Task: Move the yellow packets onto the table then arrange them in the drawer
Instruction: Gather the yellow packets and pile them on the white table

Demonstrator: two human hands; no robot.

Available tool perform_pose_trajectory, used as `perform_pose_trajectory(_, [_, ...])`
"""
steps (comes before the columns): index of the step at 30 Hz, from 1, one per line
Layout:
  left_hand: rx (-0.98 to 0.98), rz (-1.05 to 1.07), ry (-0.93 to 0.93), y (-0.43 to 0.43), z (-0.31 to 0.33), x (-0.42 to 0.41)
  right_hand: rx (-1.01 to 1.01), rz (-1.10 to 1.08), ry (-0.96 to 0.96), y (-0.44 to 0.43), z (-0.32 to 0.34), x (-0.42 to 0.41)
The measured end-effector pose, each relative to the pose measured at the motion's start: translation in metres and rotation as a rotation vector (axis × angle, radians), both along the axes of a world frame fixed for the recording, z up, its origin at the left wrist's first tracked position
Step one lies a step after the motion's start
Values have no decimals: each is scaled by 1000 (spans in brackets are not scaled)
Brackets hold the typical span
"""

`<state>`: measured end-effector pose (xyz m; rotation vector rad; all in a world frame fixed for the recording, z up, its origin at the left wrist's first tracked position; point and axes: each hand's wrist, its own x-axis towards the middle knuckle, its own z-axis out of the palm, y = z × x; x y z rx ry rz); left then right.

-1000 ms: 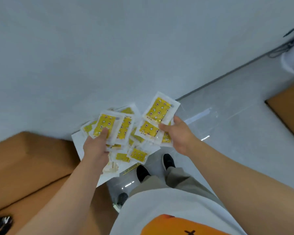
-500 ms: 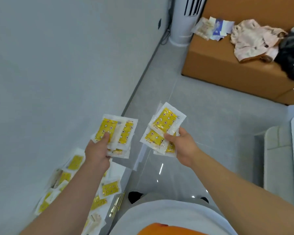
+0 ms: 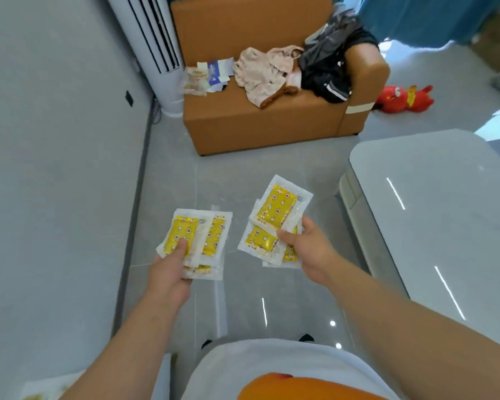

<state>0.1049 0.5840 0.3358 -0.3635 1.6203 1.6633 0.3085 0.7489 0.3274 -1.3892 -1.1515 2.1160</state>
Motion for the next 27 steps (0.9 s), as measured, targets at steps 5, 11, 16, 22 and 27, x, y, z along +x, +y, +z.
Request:
perform_pose_trajectory(5, [-8,-181,-9,99,4,49,1,-183,-9,63,-2,74])
perform_pose_trajectory(11, [-47,-400,4,227,-12,70,-28,-428,-47,134,-17,137])
perform_pose_trajectory(16, [-102,-617,5,352,-36,95,-64,-636,-161,201,-36,180])
perform_pose_trajectory(22, [-149,-898,38,498,-48,140,-135,-908,-200,268,-52,217])
perform_pose_trajectory(27, [-137,-1077,51,595,-50,194,-210,-1088,-206,310,-64,247])
